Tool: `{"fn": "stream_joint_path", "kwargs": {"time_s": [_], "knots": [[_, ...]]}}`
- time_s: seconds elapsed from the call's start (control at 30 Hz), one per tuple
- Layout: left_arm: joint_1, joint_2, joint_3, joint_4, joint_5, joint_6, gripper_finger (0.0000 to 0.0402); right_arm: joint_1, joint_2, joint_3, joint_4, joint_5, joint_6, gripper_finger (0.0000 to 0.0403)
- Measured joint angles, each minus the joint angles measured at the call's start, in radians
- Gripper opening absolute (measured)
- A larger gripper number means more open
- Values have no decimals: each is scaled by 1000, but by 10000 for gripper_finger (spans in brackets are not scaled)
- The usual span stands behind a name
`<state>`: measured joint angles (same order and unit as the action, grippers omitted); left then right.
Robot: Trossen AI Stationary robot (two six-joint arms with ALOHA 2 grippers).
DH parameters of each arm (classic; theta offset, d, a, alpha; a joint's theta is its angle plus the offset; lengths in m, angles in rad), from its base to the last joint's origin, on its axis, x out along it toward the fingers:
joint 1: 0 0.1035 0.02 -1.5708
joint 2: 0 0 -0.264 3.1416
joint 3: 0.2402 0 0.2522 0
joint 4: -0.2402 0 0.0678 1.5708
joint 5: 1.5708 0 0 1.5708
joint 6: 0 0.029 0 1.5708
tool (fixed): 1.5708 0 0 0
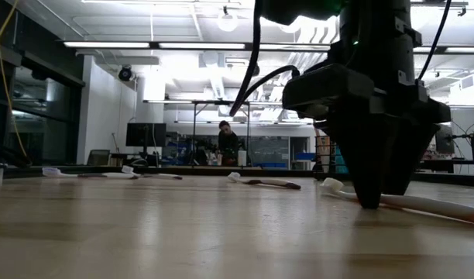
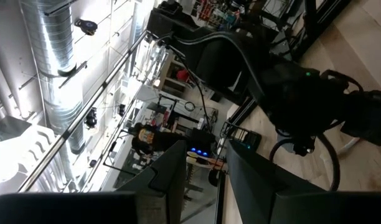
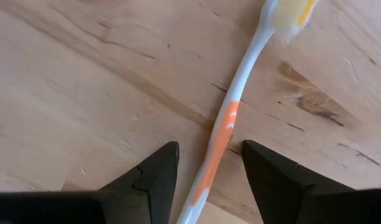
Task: Pick & Place toothbrushing station
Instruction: Put the orange toothbrush into the left of the black mesh organizer
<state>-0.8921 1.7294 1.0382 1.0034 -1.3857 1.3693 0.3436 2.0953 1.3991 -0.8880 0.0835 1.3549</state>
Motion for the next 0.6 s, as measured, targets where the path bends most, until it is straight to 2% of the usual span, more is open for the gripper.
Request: {"fn": "stream_joint_path", "kwargs": {"time_s": [0.23,0.6], "knots": [[0,0,0,0,0,0,110,-14,0,0,2,-3,-19,166],[0,0,0,0,-3,0,110,-14,0,0,2,31,-20,69]]}}
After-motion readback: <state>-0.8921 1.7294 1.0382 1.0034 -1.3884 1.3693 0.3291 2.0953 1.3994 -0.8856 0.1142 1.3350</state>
